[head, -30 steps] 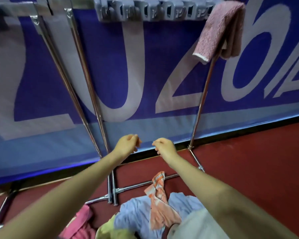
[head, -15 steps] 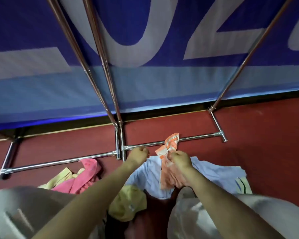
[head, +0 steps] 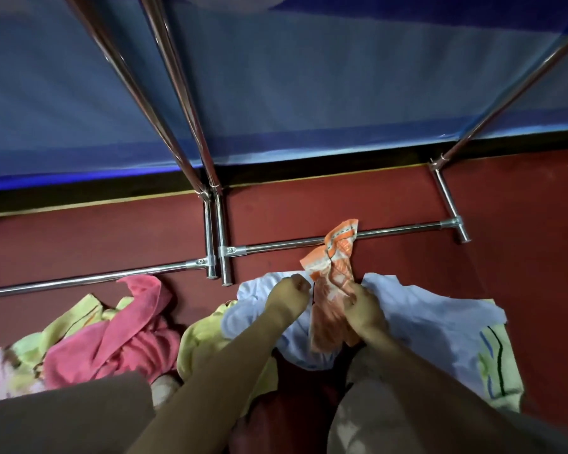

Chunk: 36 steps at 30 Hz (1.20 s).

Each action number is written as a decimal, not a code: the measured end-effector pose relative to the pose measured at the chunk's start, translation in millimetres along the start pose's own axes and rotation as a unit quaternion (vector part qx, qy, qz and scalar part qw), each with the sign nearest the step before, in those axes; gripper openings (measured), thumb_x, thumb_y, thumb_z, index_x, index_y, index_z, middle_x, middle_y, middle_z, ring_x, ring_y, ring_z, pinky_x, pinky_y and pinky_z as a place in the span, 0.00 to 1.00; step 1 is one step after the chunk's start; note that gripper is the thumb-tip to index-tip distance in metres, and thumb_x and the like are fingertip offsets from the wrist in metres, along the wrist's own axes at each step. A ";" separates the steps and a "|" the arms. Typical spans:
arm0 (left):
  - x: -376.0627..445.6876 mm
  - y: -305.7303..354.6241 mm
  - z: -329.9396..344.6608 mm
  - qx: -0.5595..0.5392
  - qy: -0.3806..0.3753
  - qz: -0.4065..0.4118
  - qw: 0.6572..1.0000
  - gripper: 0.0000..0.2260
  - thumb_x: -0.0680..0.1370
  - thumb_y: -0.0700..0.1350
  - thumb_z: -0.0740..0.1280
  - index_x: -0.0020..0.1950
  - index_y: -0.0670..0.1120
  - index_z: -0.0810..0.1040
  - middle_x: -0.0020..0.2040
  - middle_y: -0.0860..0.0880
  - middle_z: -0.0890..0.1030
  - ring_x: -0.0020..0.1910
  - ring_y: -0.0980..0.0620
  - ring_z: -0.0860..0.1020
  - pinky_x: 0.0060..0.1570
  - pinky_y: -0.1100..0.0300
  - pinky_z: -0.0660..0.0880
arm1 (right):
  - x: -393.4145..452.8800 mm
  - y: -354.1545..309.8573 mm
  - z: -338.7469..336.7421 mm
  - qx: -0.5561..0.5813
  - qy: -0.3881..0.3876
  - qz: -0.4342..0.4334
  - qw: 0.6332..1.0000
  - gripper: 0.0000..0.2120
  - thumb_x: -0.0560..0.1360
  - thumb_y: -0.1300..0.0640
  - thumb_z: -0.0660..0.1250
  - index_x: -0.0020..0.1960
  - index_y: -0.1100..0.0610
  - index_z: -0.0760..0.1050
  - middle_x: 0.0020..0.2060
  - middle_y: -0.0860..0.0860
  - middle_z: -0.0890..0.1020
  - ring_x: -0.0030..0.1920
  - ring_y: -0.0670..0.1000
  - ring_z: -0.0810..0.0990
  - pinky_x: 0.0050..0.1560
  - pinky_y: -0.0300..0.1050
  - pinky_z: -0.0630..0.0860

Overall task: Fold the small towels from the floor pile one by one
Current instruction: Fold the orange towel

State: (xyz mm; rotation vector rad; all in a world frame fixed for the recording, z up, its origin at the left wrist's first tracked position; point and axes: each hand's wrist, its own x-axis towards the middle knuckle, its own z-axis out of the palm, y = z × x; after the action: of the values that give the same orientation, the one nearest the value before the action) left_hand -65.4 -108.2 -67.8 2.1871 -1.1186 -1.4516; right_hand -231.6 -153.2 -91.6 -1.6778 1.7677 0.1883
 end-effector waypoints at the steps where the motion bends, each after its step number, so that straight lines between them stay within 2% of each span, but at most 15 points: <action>1: 5.7 -2.7 5.7 -0.001 0.000 0.005 1.000 0.22 0.76 0.49 0.51 0.55 0.41 0.81 0.55 0.44 0.82 0.55 0.44 0.79 0.51 0.62 0.69 | 7.6 6.8 5.8 -0.005 -0.004 -0.002 1.000 0.14 0.78 0.55 0.60 0.61 0.54 0.76 0.51 0.54 0.81 0.51 0.54 0.79 0.47 0.39 0.67; 4: 20.4 -9.5 19.1 0.004 0.011 0.012 1.000 0.15 0.80 0.42 0.55 0.59 0.45 0.79 0.57 0.45 0.81 0.53 0.44 0.79 0.51 0.59 0.72 | 19.4 13.7 13.7 0.067 -0.061 0.044 0.995 0.15 0.79 0.57 0.61 0.64 0.60 0.74 0.57 0.56 0.79 0.54 0.49 0.80 0.38 0.26 0.68; 6: 27.6 -10.4 24.9 0.018 0.009 0.023 1.000 0.15 0.81 0.41 0.56 0.64 0.47 0.76 0.59 0.43 0.79 0.54 0.44 0.78 0.53 0.56 0.73 | 24.4 8.2 20.1 0.104 -0.077 0.023 0.991 0.15 0.81 0.62 0.58 0.65 0.68 0.70 0.48 0.53 0.77 0.38 0.33 0.80 0.30 0.22 0.67; 7: 30.7 -9.9 26.1 0.030 0.003 0.029 0.999 0.16 0.81 0.42 0.56 0.67 0.47 0.74 0.61 0.43 0.77 0.57 0.43 0.77 0.56 0.55 0.72 | 22.4 4.2 20.6 0.106 -0.061 0.003 0.992 0.14 0.82 0.63 0.56 0.65 0.69 0.70 0.43 0.50 0.76 0.31 0.31 0.77 0.30 0.22 0.67; 10: 37.3 -3.9 23.7 0.035 0.006 0.060 0.998 0.17 0.82 0.42 0.57 0.71 0.48 0.71 0.64 0.42 0.75 0.60 0.43 0.76 0.56 0.61 0.69 | 17.8 -5.4 27.7 0.125 0.010 -0.033 0.992 0.07 0.80 0.58 0.60 0.56 0.52 0.75 0.40 0.48 0.76 0.36 0.43 0.78 0.39 0.38 0.71; 12: 39.5 4.7 14.4 -0.004 0.021 0.057 0.998 0.17 0.82 0.42 0.59 0.70 0.48 0.72 0.63 0.43 0.76 0.60 0.44 0.76 0.50 0.67 0.67 | 19.2 -22.6 27.1 0.115 0.014 -0.038 0.993 0.07 0.78 0.57 0.61 0.53 0.53 0.76 0.41 0.51 0.79 0.41 0.52 0.77 0.41 0.44 0.69; 14: 39.0 12.8 -2.4 -0.047 0.040 0.044 0.997 0.16 0.82 0.40 0.59 0.69 0.46 0.73 0.63 0.43 0.77 0.61 0.44 0.76 0.52 0.65 0.67 | 21.8 -53.3 16.8 0.184 0.000 -0.057 0.981 0.10 0.78 0.56 0.59 0.53 0.56 0.78 0.45 0.54 0.82 0.45 0.55 0.78 0.48 0.48 0.73; 17: 26.1 20.8 -36.7 -0.068 0.048 0.057 0.995 0.16 0.81 0.37 0.56 0.66 0.44 0.75 0.60 0.44 0.79 0.58 0.46 0.76 0.52 0.65 0.68 | 19.3 -98.7 -5.4 0.200 -0.005 -0.134 0.970 0.11 0.74 0.48 0.55 0.44 0.48 0.76 0.45 0.54 0.82 0.48 0.56 0.79 0.53 0.54 0.74; 20: -2.7 26.9 -76.3 -0.092 0.064 0.097 0.989 0.12 0.81 0.38 0.56 0.56 0.45 0.78 0.52 0.45 0.79 0.50 0.53 0.76 0.49 0.65 0.71 | 1.9 -128.9 -31.1 0.180 -0.048 -0.180 0.966 0.08 0.76 0.56 0.60 0.47 0.55 0.78 0.44 0.55 0.81 0.46 0.54 0.77 0.50 0.46 0.71; 22: -27.4 32.1 -101.3 -0.089 0.058 0.108 0.989 0.12 0.81 0.37 0.55 0.46 0.49 0.75 0.45 0.46 0.77 0.37 0.64 0.77 0.40 0.68 0.73 | -13.4 -141.4 -50.0 0.170 -0.049 -0.198 0.964 0.08 0.76 0.54 0.61 0.48 0.53 0.78 0.41 0.51 0.79 0.45 0.53 0.77 0.49 0.46 0.71; 24: -57.2 39.1 -122.1 -0.078 0.041 0.112 0.990 0.13 0.83 0.35 0.55 0.42 0.48 0.71 0.38 0.47 0.73 0.28 0.63 0.74 0.30 0.69 0.71 | -33.6 -153.3 -71.0 0.158 -0.061 -0.230 0.958 0.08 0.77 0.58 0.62 0.49 0.58 0.79 0.41 0.51 0.78 0.44 0.51 0.76 0.49 0.47 0.72; 27: -106.5 53.8 -147.2 -0.064 0.036 0.123 0.990 0.12 0.83 0.40 0.57 0.39 0.47 0.67 0.35 0.48 0.71 0.31 0.53 0.71 0.32 0.60 0.69 | -76.0 -177.3 -107.5 0.134 -0.046 -0.275 0.951 0.08 0.78 0.60 0.61 0.49 0.60 0.78 0.42 0.52 0.79 0.45 0.50 0.75 0.49 0.45 0.71; 31: -174.1 72.8 -181.1 -0.068 0.099 0.171 0.978 0.12 0.81 0.46 0.63 0.39 0.47 0.70 0.37 0.49 0.73 0.38 0.51 0.72 0.40 0.58 0.71 | -143.2 -198.2 -150.4 0.146 -0.010 -0.343 0.928 0.08 0.78 0.61 0.61 0.43 0.54 0.75 0.35 0.45 0.76 0.41 0.48 0.73 0.45 0.44 0.69; 34: -225.9 85.0 -198.4 -0.107 0.103 0.202 0.968 0.11 0.79 0.47 0.67 0.40 0.43 0.72 0.34 0.46 0.73 0.32 0.51 0.71 0.30 0.63 0.70 | -189.3 -198.8 -172.9 0.179 0.040 -0.374 0.909 0.14 0.78 0.64 0.61 0.36 0.50 0.69 0.31 0.43 0.71 0.37 0.46 0.70 0.40 0.42 0.65; 36: -255.8 89.5 -205.9 -0.097 0.099 0.215 0.967 0.12 0.78 0.49 0.68 0.39 0.44 0.72 0.31 0.49 0.73 0.28 0.53 0.71 0.26 0.66 0.68 | -215.8 -195.9 -181.8 0.190 0.076 -0.394 0.896 0.13 0.78 0.64 0.61 0.37 0.53 0.70 0.32 0.45 0.72 0.38 0.48 0.70 0.41 0.42 0.64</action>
State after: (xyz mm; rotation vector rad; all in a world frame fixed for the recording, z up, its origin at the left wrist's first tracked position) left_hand 26.0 -15.1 246.6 1.7689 -1.2245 -1.0802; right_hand -131.7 -103.4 233.3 -1.9833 0.9954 -0.6251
